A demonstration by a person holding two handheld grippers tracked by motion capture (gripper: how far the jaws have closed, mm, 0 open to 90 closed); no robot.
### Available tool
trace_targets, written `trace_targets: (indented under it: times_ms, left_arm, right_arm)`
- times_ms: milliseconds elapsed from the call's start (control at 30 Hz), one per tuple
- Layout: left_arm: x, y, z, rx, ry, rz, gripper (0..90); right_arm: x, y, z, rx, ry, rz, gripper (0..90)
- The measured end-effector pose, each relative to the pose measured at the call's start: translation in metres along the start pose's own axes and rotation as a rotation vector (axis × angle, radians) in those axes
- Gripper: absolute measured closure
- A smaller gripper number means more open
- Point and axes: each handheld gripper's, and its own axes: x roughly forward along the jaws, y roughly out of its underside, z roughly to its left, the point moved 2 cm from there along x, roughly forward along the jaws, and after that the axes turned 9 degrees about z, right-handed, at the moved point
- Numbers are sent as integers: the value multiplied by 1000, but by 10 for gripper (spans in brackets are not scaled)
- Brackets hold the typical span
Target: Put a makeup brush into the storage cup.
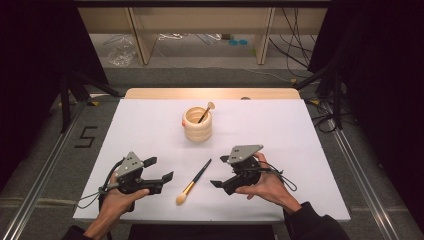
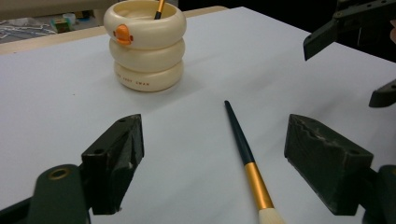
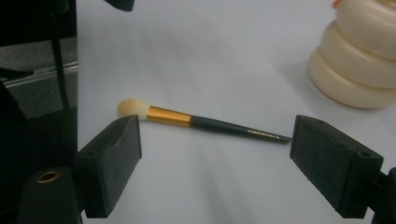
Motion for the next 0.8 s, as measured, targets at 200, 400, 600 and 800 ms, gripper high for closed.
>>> trace_targets:
  times_ms: [200,400,600,800]
  left_arm:
    - [-1,2,1,-2,-11,4,200]
    - [1,3,1,-9,-14,14,200]
    - [0,3,5,-23,-31,2,202]
    - [0,3,7,-17,-38,5,204]
  right_arm:
    - [25,-13,0,-64,-35,58,183]
    - [45,-23,-2,-115,-66,118,190]
    - [63,-29,0,-182,-92,186,210]
    - [78,-33,1,-236,-108,247,236]
